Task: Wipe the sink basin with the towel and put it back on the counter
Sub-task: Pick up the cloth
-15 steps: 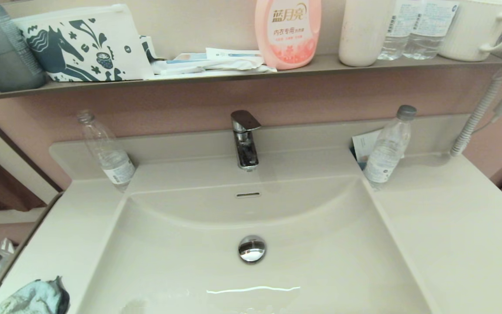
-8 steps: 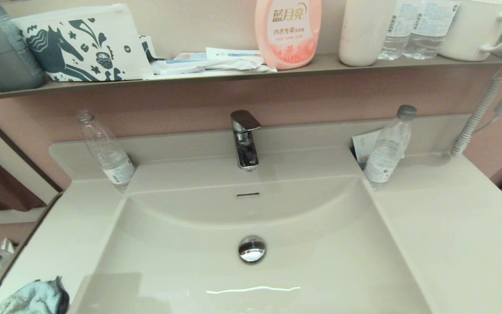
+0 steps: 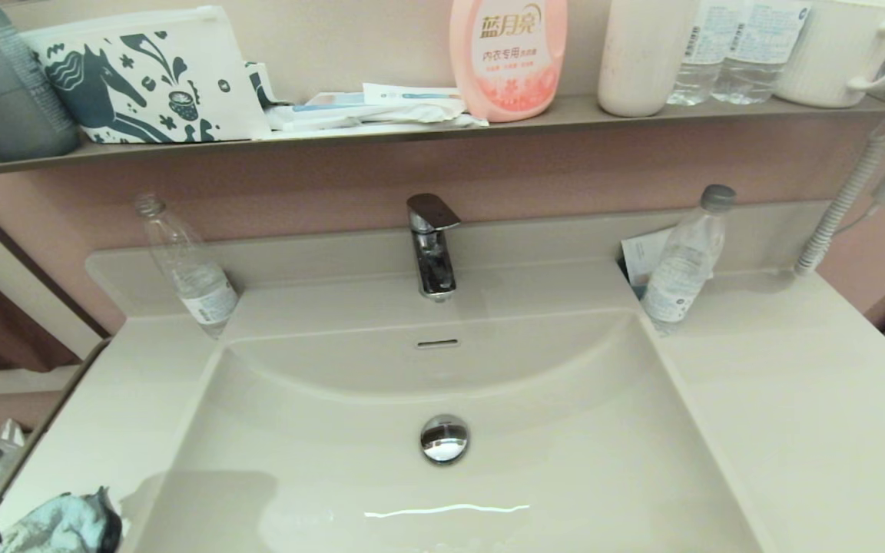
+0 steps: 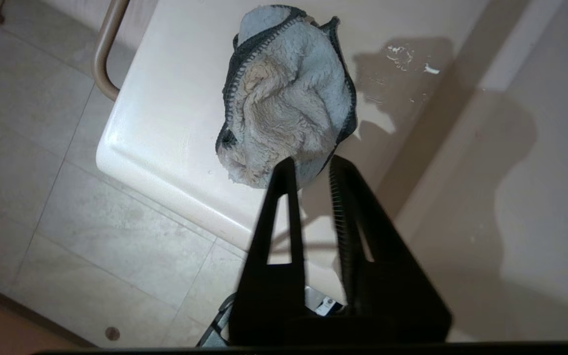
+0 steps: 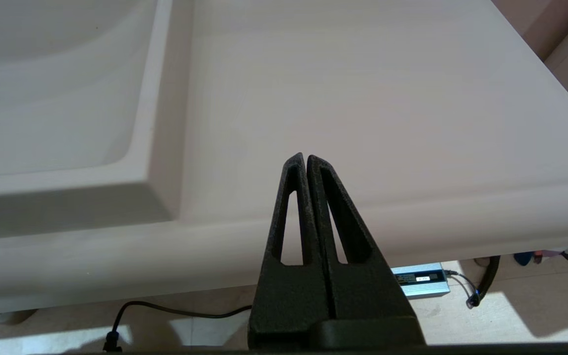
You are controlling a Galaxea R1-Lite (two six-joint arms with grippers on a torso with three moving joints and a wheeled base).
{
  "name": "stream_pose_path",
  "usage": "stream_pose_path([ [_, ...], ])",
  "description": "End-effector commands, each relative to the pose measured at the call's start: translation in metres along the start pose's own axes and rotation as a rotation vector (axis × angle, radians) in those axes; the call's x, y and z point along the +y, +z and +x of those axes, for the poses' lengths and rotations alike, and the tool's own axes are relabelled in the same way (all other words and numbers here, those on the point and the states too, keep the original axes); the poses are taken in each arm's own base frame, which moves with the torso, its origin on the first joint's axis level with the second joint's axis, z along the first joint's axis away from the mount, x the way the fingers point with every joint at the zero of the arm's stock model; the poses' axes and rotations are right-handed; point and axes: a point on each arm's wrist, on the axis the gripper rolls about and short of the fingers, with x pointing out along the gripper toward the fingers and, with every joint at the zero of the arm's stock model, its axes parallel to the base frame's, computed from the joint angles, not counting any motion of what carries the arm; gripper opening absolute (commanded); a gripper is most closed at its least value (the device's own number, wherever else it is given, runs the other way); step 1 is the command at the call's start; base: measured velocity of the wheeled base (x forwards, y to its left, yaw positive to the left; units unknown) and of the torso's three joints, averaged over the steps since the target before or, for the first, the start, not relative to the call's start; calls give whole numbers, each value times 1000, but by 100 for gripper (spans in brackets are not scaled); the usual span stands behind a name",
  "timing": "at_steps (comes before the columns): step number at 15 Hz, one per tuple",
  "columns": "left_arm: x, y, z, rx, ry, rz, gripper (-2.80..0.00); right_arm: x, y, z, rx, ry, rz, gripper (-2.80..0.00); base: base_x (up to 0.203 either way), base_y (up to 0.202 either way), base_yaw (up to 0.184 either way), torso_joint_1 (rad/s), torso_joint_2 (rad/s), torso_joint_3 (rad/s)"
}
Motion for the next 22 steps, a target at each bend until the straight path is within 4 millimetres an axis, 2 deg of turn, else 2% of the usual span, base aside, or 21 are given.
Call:
stream_pose_path([
  [1,-5,7,17,88,20,-23,0,0,0,0,2,1,0,-280,0,0,0,0,0,0],
  [4,-14,20,47,226,18,-79,0,0,0,0,2,1,0,-280,0,0,0,0,0,0],
  [6,-16,29,66,249,26,-107,0,0,0,0,3,1,0,-280,0,0,0,0,0,0],
  [9,-4,41,86,244,78,-145,0,0,0,0,2,1,0,-280,0,0,0,0,0,0],
  [11,8,46,88,242,113,-155,0,0,0,0,2,-1,0,-280,0,0,0,0,0,0],
  [14,13,43,76,230,146,-142,0,0,0,0,2,1,0,-280,0,0,0,0,0,0],
  [19,12,31,101,350,94,-155,0,0,0,0,2,1,0,-280,0,0,0,0,0,0],
  [22,20,30,118,347,78,-202,0,0,0,0,1,1,0,-280,0,0,0,0,0,0],
])
